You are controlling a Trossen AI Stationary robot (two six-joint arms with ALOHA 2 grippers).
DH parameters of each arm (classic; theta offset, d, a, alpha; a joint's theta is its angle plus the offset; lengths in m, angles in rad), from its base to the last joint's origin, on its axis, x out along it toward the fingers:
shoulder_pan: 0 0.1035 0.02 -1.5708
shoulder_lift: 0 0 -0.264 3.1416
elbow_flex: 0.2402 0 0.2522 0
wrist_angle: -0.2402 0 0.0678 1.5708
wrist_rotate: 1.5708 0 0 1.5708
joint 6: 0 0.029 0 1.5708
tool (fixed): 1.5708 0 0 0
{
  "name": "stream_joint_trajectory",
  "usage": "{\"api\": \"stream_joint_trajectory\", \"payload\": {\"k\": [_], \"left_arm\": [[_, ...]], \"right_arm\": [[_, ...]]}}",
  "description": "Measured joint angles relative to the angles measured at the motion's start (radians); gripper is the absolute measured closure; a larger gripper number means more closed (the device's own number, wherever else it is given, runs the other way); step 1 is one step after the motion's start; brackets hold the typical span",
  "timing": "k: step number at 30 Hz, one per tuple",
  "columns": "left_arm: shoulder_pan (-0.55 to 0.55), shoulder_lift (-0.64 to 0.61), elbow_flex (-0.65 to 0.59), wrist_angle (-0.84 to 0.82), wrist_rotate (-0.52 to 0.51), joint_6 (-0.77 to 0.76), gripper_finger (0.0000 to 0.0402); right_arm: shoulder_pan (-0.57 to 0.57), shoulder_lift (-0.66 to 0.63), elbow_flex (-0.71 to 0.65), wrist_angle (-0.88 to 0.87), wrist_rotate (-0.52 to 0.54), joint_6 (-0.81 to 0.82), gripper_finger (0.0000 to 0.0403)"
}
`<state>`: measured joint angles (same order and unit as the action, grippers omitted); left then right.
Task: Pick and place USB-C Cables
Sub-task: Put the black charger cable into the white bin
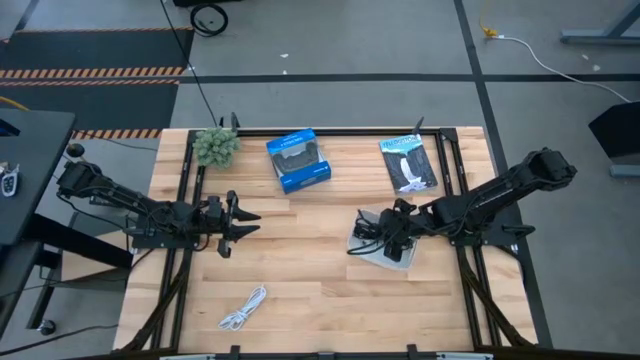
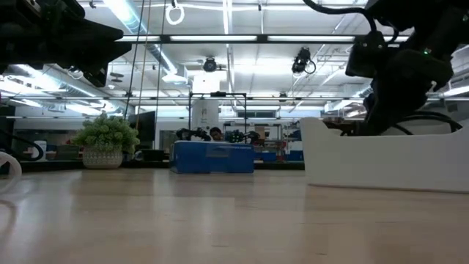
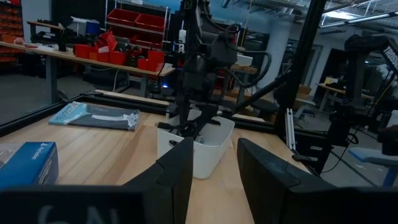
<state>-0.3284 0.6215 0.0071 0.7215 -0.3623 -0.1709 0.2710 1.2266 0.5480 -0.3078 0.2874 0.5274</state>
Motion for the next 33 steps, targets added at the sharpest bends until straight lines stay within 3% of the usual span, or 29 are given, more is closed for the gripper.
{"api": "stream_joint_trajectory", "payload": {"k": [15,26,29,33], "left_arm": [[0.000,0.000,0.000,0.000,0.000,0.000,0.0269],[0.000,0.000,0.000,0.000,0.000,0.000,0.0269],[0.000,0.000,0.000,0.000,0.000,0.000,0.0269],[0.000,0.000,0.000,0.000,0.000,0.000,0.0269]], "right_arm": [[0.057,0.000,0.135,-0.181,-0.042,0.046,0.0225],[0.110,0.000,0.172,-0.259,0.381,-0.025,0.0225],[0.106,0.000,0.170,-0.287,0.395,-0.008,0.0225],[0.107,0.031,0.134,-0.245,0.329,0.000,0.0225]]}}
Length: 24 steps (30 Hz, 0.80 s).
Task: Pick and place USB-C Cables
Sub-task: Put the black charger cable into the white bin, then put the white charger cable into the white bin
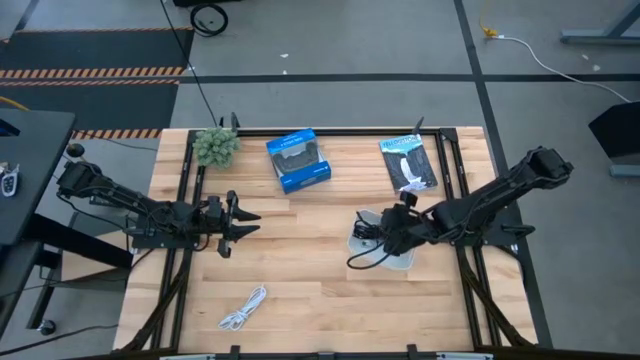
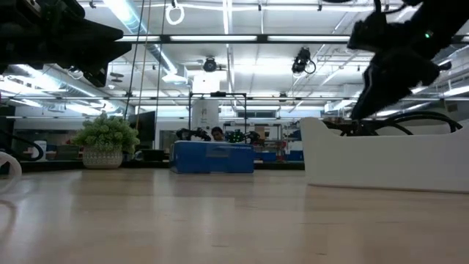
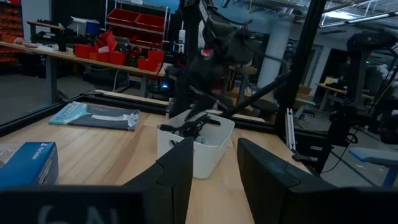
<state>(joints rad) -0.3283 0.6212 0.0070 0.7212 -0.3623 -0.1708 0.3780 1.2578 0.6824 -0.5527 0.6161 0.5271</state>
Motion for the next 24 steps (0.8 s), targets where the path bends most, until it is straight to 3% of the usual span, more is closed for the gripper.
{"api": "stream_joint_trajectory", "payload": {"k": [7,12,24], "left_arm": [[0.000,0.000,0.000,0.000,0.000,0.000,0.0269],[0.000,0.000,0.000,0.000,0.000,0.000,0.0269],[0.000,0.000,0.000,0.000,0.000,0.000,0.0269]], "right_arm": [[0.004,0.146,-0.029,0.071,-0.106,0.028,0.0225],[0.016,0.197,-0.003,0.063,-0.109,0.020,0.0225],[0.046,0.163,0.255,-0.234,0.029,0.025,0.0225]]}}
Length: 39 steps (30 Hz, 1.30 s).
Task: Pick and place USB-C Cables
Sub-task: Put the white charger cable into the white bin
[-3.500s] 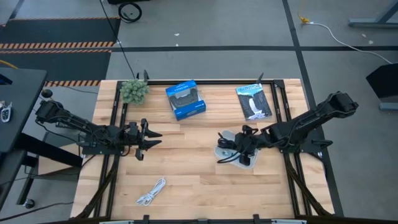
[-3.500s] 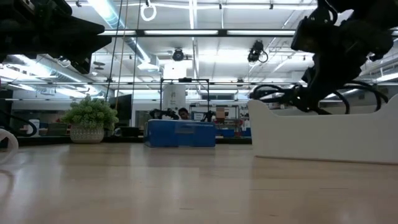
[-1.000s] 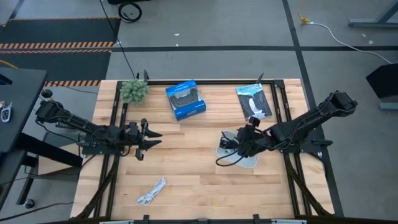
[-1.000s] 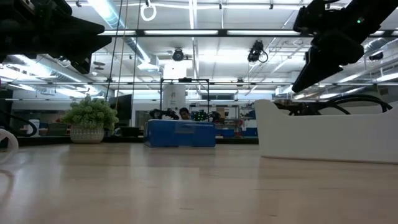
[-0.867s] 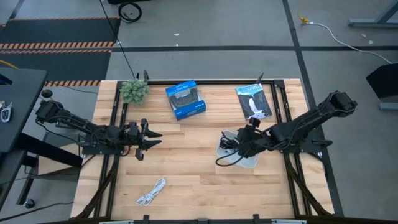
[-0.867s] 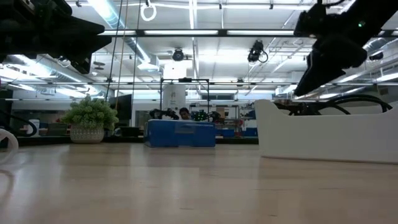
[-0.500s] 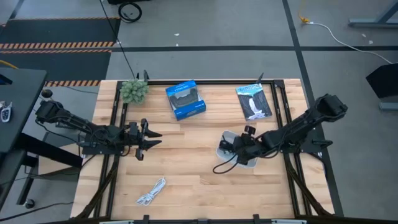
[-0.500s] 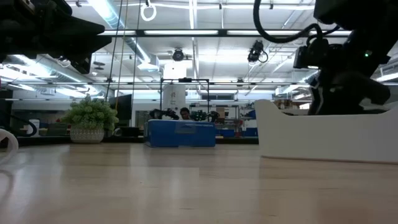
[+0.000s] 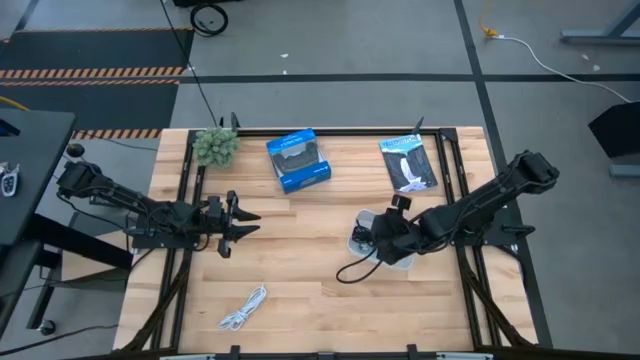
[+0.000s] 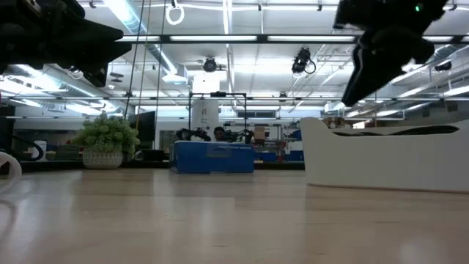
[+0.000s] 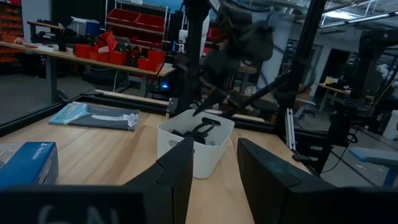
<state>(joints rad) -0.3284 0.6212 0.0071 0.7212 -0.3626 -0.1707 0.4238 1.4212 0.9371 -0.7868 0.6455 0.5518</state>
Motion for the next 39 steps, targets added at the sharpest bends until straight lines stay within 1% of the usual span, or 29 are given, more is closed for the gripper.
{"api": "stream_joint_trajectory", "payload": {"k": [2,8,13,15,22,26,29,30,33,35,37,39], "left_arm": [[0.000,0.000,0.000,0.000,0.000,0.000,0.0269],[0.000,0.000,0.000,0.000,0.000,0.000,0.0269],[0.000,0.000,0.000,0.000,0.000,0.000,0.0269],[0.000,0.000,0.000,0.000,0.000,0.000,0.0269],[0.000,0.000,0.000,0.000,0.000,0.000,0.0269],[0.000,0.000,0.000,0.000,0.000,0.000,0.0269],[0.000,0.000,0.000,0.000,0.000,0.001,0.0269],[0.001,0.000,0.000,0.000,-0.005,0.023,0.0269],[0.012,0.000,0.000,0.005,-0.085,0.134,0.0269],[0.023,0.000,0.000,0.020,-0.151,0.200,0.0269],[0.032,0.000,0.000,0.021,-0.198,0.250,0.0269],[0.043,0.000,0.000,0.022,-0.219,0.284,0.0269]], "right_arm": [[0.012,0.000,0.027,0.008,0.006,-0.016,0.0225],[0.043,0.000,0.039,0.142,-0.016,-0.087,0.0225],[0.046,-0.007,0.039,0.153,-0.046,-0.092,0.0225],[0.046,-0.021,0.039,0.158,-0.064,-0.103,0.0225],[0.064,-0.109,0.039,0.206,-0.064,-0.164,0.0225],[0.074,-0.153,0.039,0.325,-0.063,-0.313,0.0225],[0.066,-0.171,0.038,0.464,-0.062,-0.471,0.0225],[0.062,-0.174,0.038,0.520,-0.062,-0.528,0.0225],[0.048,-0.176,0.038,0.668,-0.063,-0.703,0.0225],[0.037,-0.176,0.038,0.728,-0.063,-0.786,0.0225],[0.022,-0.176,0.038,0.758,-0.067,-0.839,0.0225],[0.008,-0.176,0.038,0.756,-0.068,-0.857,0.0225]]}}
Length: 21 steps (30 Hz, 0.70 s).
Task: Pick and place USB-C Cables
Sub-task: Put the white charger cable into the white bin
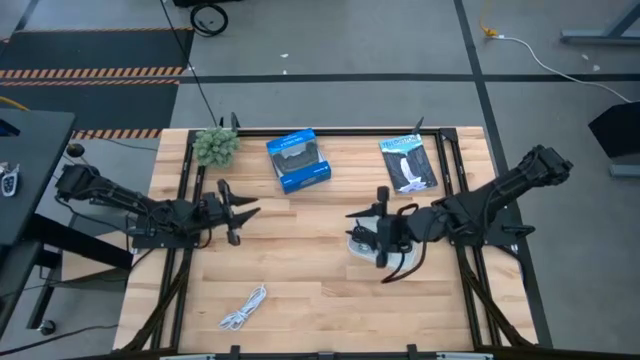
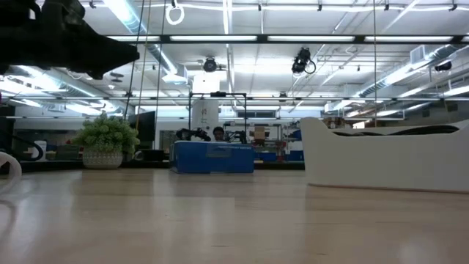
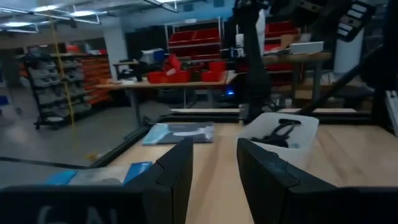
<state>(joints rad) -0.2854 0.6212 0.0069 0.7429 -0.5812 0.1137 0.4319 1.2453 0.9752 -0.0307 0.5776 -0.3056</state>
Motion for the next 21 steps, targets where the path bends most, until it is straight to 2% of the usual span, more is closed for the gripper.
{"api": "stream_joint_trajectory", "payload": {"k": [7,11,14,17,21], "left_arm": [[0.019,0.000,0.000,0.059,0.001,-0.093,0.0269],[0.019,0.000,0.000,0.117,0.010,-0.325,0.0269],[0.019,0.000,0.000,0.095,0.047,-0.465,0.0269],[0.019,0.000,0.000,0.045,0.148,-0.616,0.0269],[0.016,0.000,0.013,0.019,0.403,-0.726,0.0269]], "right_arm": [[-0.009,0.000,0.000,-0.075,-0.002,0.082,0.0225],[0.005,-0.003,0.000,-0.083,0.002,0.139,0.0225],[0.007,-0.003,0.000,-0.060,0.005,0.138,0.0225],[0.005,-0.004,0.000,-0.036,0.006,0.116,0.0225],[-0.019,-0.021,0.000,-0.011,0.008,0.097,0.0225]]}}
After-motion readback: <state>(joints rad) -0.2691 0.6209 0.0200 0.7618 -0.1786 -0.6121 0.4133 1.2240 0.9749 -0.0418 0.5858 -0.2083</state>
